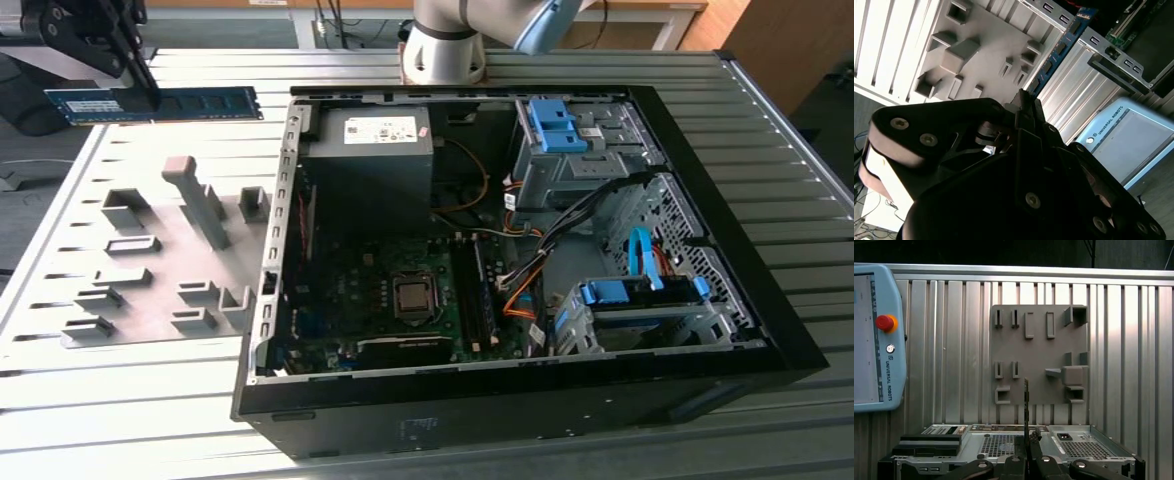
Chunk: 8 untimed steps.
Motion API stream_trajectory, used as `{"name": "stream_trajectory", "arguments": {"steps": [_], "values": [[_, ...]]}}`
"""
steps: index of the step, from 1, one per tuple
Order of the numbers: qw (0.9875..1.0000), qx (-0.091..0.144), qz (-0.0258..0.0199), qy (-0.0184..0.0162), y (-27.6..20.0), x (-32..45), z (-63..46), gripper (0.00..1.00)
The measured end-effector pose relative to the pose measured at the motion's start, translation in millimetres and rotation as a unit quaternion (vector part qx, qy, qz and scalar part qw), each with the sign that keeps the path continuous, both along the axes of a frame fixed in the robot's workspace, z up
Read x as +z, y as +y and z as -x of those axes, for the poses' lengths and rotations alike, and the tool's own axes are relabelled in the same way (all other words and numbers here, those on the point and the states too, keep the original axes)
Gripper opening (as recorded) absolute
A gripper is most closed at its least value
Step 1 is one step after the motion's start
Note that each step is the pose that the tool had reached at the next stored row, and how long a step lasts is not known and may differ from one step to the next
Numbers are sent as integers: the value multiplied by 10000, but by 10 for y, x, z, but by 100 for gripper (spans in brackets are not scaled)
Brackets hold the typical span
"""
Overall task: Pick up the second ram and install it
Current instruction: 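Pick up the second ram and move it above second insertion slot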
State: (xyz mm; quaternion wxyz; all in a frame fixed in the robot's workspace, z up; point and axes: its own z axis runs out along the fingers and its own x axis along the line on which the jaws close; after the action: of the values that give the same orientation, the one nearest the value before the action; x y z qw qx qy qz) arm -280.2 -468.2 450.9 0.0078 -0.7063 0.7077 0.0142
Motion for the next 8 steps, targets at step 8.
{"name": "stream_trajectory", "arguments": {"steps": [8], "values": [[10000, 0, 0, 0, 0, 0, -77, 14]]}}
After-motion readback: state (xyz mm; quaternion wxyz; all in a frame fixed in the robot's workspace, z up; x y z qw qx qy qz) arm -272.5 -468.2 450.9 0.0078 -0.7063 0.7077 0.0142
